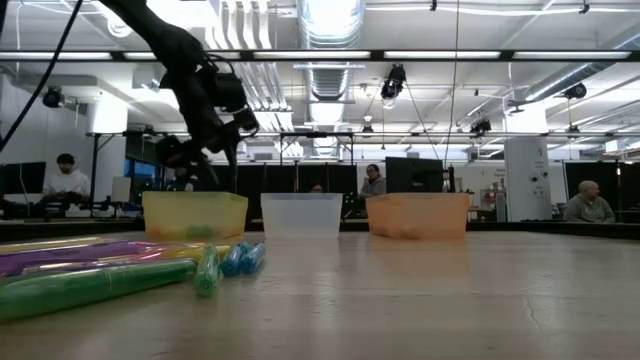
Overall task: Pick & Place Markers
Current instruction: Put the dark yellow highlighter pen into the yellow bin
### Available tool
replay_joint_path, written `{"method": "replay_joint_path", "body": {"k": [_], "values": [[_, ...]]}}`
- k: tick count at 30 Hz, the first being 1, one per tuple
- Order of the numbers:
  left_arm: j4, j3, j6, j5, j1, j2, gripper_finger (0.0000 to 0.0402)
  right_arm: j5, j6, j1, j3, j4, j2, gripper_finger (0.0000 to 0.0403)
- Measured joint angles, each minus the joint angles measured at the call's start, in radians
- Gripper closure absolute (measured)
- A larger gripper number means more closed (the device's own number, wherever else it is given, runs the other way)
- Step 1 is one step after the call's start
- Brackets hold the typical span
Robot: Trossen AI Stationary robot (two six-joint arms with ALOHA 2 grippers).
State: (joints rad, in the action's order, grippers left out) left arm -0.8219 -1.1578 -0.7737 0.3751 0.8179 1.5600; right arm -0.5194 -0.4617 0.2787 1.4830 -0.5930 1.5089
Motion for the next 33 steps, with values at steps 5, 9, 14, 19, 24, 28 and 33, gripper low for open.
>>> {"method": "replay_joint_path", "body": {"k": [5,9,14,19,24,28,33], "values": [[-0.043,0.000,0.013,-0.012,-0.114,-0.062,0.0237,0.006,-0.010,0.001,0.000,0.000,0.000,0.0282],[-0.043,0.000,0.022,-0.081,-0.234,-0.130,0.0237,0.007,-0.026,0.000,0.000,0.000,0.000,0.0282],[-0.075,0.000,0.038,-0.108,-0.385,-0.226,0.0237,0.007,-0.032,0.000,0.000,0.000,0.000,0.0282],[-0.180,0.000,-0.122,-0.187,-0.552,-0.291,0.0237,0.006,-0.032,0.000,0.000,0.000,0.000,0.0282],[-0.215,0.003,-0.356,-0.296,-0.766,-0.310,0.0237,0.004,-0.010,0.000,0.000,0.000,0.000,0.0282],[-0.195,0.003,-0.534,-0.356,-0.932,-0.285,0.0237,0.004,-0.001,-0.002,0.000,0.000,0.000,0.0282],[-0.158,0.004,-0.684,-0.411,-1.082,-0.231,0.0237,0.003,0.009,-0.002,0.000,0.000,0.000,0.0282]]}}
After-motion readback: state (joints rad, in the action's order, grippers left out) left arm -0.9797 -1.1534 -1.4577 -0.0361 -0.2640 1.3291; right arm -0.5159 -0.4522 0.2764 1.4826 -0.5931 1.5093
